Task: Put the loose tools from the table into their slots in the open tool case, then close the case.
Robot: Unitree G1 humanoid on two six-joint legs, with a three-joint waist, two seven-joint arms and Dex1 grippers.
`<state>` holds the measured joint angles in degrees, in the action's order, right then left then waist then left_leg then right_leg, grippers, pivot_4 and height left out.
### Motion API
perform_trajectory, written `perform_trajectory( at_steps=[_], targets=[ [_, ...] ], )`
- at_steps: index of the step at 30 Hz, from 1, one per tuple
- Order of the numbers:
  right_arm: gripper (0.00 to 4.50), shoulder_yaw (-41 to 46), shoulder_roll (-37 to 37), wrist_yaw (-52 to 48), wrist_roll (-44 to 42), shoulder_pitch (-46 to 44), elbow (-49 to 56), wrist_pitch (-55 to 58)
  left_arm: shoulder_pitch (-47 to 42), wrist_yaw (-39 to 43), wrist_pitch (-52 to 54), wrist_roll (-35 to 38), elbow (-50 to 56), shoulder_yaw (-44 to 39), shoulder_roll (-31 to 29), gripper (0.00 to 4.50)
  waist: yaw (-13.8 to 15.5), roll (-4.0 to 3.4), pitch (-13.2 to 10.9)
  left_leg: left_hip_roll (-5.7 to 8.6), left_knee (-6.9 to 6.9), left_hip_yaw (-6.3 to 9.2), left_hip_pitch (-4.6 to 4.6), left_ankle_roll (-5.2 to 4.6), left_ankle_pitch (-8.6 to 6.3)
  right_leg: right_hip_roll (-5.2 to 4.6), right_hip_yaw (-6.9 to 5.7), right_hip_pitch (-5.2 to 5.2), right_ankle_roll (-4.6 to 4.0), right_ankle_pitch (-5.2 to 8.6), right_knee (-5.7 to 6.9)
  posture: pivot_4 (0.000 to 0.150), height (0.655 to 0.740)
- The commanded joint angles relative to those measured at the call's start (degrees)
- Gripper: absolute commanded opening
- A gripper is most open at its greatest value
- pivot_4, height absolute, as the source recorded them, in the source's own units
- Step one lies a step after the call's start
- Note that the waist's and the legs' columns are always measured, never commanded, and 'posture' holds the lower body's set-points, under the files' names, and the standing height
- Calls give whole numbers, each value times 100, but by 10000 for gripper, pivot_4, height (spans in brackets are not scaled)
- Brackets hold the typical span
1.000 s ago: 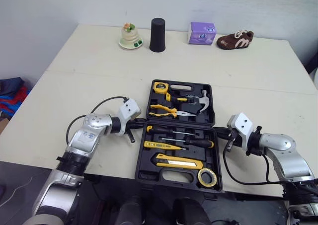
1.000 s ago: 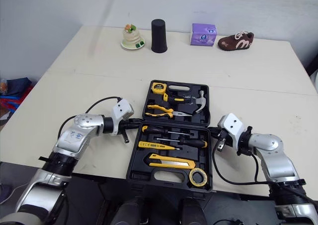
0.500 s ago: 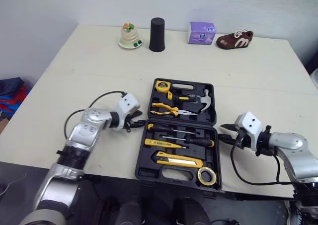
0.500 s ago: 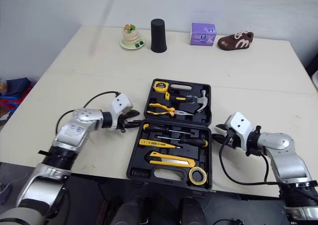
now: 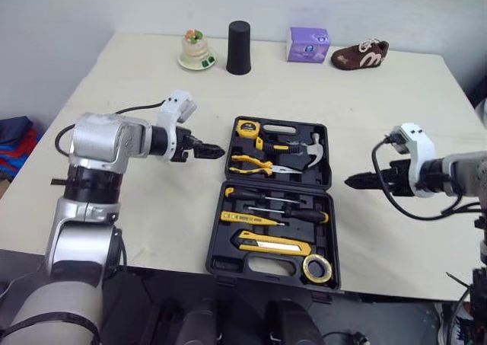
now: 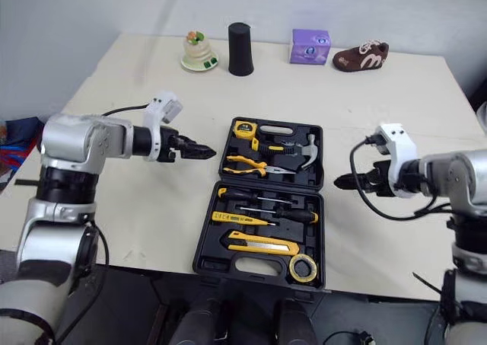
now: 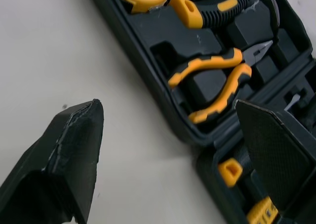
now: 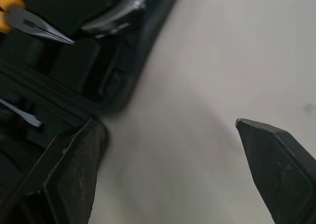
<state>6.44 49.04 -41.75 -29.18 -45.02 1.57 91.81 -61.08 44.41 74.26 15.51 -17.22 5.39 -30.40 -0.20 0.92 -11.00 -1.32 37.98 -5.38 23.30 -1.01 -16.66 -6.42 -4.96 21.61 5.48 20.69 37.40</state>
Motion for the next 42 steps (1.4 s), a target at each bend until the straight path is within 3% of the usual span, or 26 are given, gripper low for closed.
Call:
perform_trajectory(
  at_steps=[1, 13, 31, 32, 34, 41, 42],
  targets=[
    [44227, -115, -90, 426, -163, -334, -200, 69, -268, -172, -245, -115, -432, 135, 139, 44259, 6, 0, 0, 0, -1, 0, 1, 2, 1, 0, -2, 2, 0, 0, 1, 1500, 7341],
    [44227, -137, -705, 1333, -144, -456, -362, 69, -551, -618, -967, -378, -1510, 251, 566, 44259, 8, 0, 0, 2, 1, -6, 2, 1, 4, -1, 3, 6, 0, 0, 4, 1500, 7341],
    [44227, -125, -1186, 1881, 369, -589, -1028, -14, -537, -473, -1238, -713, -1797, 746, 707, 44259, 1, 0, 0, 3, 4, -12, 1, 2, 5, 1, 8, 10, 0, 0, 13, 1500, 7341],
    [41944, -157, -1193, 1873, 385, -593, -1063, -49, -524, -438, -1261, -731, -1790, 771, 709, 44768, 1, 0, 0, 3, 5, -13, 1, 1, 5, 1, 8, 10, 0, 0, 14, 1500, 7341],
    [36616, -125, -1265, 1907, 442, -628, -1217, -55, -503, -387, -1261, -714, -1790, 741, 736, 39103, 0, 0, 0, 3, 5, -13, 0, 2, 5, 1, 9, 10, 0, 0, 15, 1500, 7341],
    [1338, 398, -1692, 2214, 610, -727, -1622, -44, -439, -353, -1278, -726, -1670, 713, 928, 8431, 6, 4, 5, 3, 13, -13, -3, -1, 6, 0, 11, 7, -1, 0, 25, 1500, 7341],
    [0, 505, -1758, 2276, 629, -720, -1600, -23, -427, -422, -1275, -723, -1652, 648, 964, 5854, 5, 8, 7, 3, 13, -12, -9, -1, 7, -1, 12, 2, -1, 0, 26, 1500, 7341]
  ],
)
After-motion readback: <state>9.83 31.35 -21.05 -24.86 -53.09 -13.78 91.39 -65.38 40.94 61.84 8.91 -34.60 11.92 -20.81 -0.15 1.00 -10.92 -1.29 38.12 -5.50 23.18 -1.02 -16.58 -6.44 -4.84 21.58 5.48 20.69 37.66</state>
